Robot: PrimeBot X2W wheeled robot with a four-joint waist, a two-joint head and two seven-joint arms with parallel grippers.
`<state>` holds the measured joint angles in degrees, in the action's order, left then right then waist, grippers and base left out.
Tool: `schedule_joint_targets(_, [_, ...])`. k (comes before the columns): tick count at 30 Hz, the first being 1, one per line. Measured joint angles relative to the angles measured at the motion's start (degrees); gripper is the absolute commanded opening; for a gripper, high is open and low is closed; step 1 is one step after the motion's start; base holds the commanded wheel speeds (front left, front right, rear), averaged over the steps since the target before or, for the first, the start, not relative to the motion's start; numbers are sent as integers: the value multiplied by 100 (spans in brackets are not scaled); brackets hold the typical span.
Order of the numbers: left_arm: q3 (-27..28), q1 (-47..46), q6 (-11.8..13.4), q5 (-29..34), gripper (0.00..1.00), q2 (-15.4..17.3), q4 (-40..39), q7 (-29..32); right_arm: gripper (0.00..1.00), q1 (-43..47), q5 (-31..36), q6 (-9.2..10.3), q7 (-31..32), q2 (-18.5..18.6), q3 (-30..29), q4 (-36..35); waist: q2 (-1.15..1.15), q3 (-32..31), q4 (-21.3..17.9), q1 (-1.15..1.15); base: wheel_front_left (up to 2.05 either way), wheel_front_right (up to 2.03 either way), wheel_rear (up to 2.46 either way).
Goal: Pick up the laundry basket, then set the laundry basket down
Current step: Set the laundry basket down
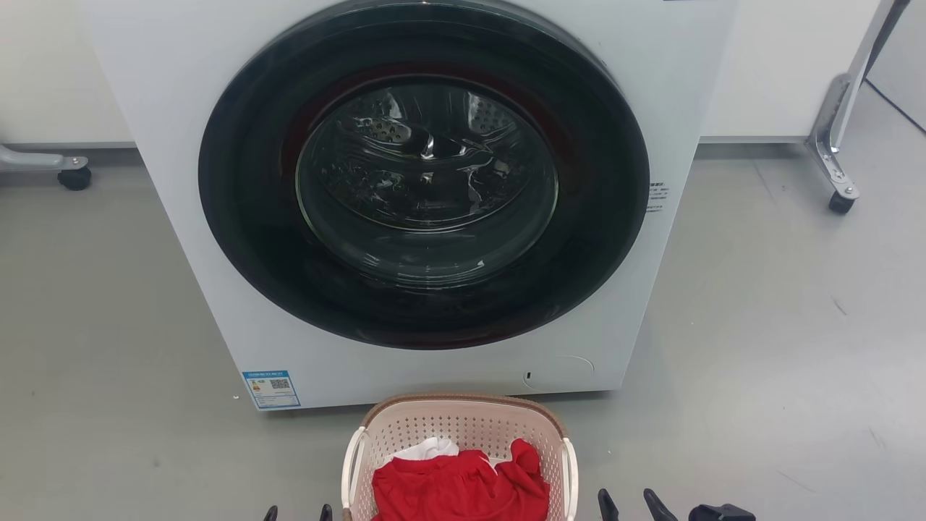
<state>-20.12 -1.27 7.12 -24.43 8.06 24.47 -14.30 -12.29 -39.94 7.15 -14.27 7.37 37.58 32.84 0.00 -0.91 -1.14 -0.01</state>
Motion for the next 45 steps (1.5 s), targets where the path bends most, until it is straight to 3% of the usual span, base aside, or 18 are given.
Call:
schedule_joint_targets(20, [687, 711, 0, 768, 100, -281, -937, 0, 100, 1225, 1335, 15, -1, -232, -1235, -1267, 0, 5, -103, 1, 0, 0, 0])
schedule_joint_targets(45, [972, 766, 0, 1216, 100, -397, -1282, 0, 100, 1614, 2046, 15, -1, -402, -1658, -1928, 0, 84, -96, 1, 0, 0, 0])
